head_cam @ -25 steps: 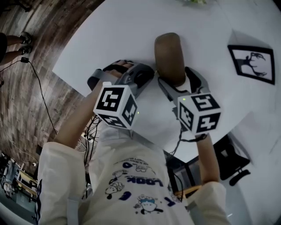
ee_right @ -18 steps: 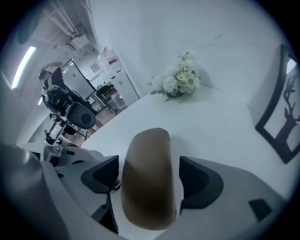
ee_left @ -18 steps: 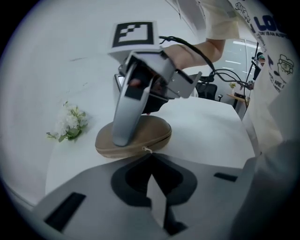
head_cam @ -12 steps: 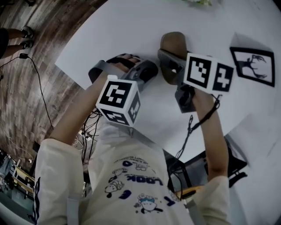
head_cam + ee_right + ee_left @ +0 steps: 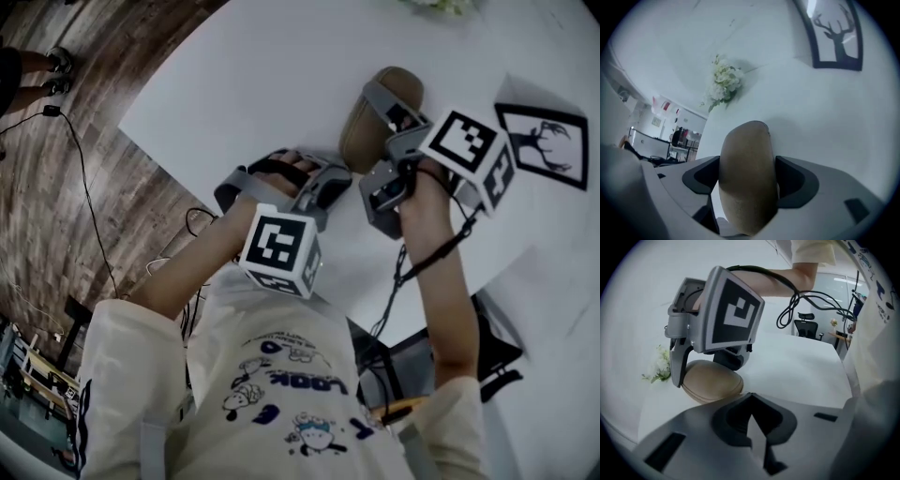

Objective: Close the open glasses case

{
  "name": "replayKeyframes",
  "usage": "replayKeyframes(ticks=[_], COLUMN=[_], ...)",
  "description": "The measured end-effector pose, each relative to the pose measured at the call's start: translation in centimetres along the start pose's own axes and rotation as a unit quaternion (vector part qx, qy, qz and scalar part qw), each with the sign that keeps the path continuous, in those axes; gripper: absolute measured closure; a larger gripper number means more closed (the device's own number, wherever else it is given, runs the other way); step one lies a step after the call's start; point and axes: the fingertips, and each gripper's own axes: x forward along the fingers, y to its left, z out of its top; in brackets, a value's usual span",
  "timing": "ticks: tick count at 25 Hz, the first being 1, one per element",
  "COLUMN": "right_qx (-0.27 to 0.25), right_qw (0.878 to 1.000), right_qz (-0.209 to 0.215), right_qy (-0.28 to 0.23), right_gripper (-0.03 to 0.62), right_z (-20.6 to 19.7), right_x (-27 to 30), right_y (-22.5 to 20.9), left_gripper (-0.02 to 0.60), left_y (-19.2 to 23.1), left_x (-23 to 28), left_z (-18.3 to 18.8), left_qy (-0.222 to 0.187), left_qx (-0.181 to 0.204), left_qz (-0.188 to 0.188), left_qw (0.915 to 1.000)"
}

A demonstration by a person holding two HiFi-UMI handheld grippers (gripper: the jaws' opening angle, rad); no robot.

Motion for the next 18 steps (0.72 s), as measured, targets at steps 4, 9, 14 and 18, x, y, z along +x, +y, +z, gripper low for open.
replayKeyframes(ticks=[4,9,14,18], right_qx=[0.099,0.134,0.126,0.086], right_qw=[0.994,0.989,0.989,0.995], right_qz=[0.002,-0.006,-0.013,0.001], right_qy=[-0.034,-0.057,-0.072,-0.059], right_gripper=[0.227,0.227,0.226,0.226], right_z=[0.2,0.3,0.7,0.5], right_x=[-0.7,-0.7,-0.8,-0.8], right_y=[-0.3,-0.7,-1.1,-0.8], left_gripper=[0.584,0.584,0.584,0.583], left_y=[0.0,0.0,0.3,0.4], left_x=[0.3,0.9,1.2,0.8], left_z=[0.8,1.5,1.8,1.6], left_qy=[-0.012,-0.031,-0.049,-0.058], left_qx=[-0.027,-0.076,-0.107,-0.129], left_qz=[0.015,0.013,0.003,0.004], left_qw=[0.9994,0.9966,0.9931,0.9899])
